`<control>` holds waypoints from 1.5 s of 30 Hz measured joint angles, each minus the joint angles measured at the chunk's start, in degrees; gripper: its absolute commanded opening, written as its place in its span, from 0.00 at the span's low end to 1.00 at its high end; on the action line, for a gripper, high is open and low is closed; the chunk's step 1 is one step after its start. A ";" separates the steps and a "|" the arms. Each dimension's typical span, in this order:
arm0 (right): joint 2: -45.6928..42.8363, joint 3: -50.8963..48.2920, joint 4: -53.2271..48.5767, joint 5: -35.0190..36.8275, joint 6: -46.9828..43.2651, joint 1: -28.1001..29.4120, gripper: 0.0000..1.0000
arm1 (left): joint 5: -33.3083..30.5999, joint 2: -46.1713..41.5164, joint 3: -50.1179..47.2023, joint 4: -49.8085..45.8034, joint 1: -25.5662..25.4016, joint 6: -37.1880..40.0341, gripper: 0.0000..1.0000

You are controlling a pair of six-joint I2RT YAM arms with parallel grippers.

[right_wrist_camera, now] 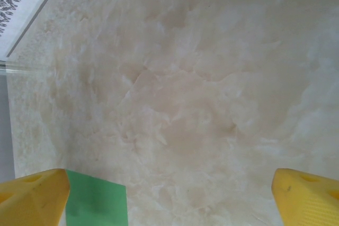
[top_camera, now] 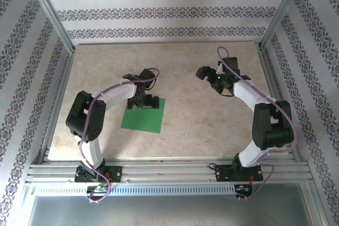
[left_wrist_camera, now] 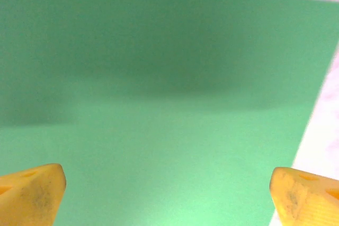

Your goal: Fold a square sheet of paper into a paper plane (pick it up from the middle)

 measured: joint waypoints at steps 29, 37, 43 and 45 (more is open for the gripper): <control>-0.02 -0.09 0.90 0.04 0.07 0.00 0.98 | -0.20 7.89 1.51 -1.77 0.81 6.67 0.88; -0.02 -0.09 0.87 0.04 0.28 0.00 0.98 | 0.11 7.13 0.52 -1.05 1.57 7.76 0.76; -0.02 -0.09 0.87 0.04 0.44 0.00 0.98 | 0.22 6.47 0.33 -1.31 2.29 8.04 0.51; -0.02 -0.09 0.87 0.04 0.44 0.00 0.98 | 1.66 6.08 0.26 -1.29 2.43 8.09 0.44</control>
